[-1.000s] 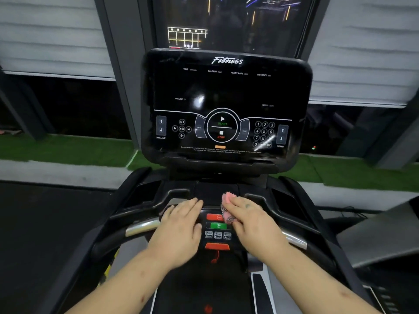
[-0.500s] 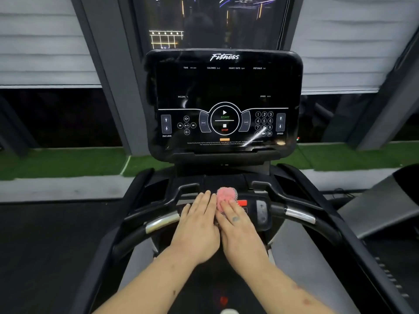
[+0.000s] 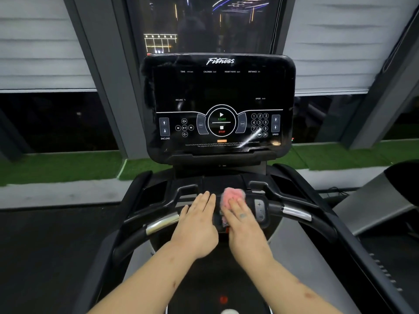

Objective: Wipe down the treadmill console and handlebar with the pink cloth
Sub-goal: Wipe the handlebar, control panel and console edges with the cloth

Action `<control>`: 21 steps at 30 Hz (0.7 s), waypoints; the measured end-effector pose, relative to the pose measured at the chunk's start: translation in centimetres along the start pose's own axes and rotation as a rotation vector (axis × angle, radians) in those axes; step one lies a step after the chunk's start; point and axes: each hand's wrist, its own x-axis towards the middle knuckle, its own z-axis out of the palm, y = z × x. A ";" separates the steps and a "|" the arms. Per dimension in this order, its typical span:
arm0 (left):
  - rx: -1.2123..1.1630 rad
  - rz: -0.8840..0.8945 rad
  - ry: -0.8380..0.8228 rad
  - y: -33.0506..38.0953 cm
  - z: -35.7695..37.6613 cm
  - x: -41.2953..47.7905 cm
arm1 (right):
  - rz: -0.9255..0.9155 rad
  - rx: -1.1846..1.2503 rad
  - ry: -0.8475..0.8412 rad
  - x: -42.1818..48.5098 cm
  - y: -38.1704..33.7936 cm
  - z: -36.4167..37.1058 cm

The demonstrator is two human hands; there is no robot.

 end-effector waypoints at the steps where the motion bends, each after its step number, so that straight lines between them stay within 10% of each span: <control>1: -0.007 0.002 0.000 -0.1 0.0 0.0 | -0.054 0.012 -0.002 0.1 -0.9 0.4; 10: 0.000 -0.005 -0.023 -0.4 -0.3 0.1 | -0.213 -0.051 -0.059 -0.7 1.0 -0.1; 21: -0.081 -0.050 0.006 0.3 -0.9 -0.3 | 0.105 -0.051 0.057 -0.6 4.8 -3.2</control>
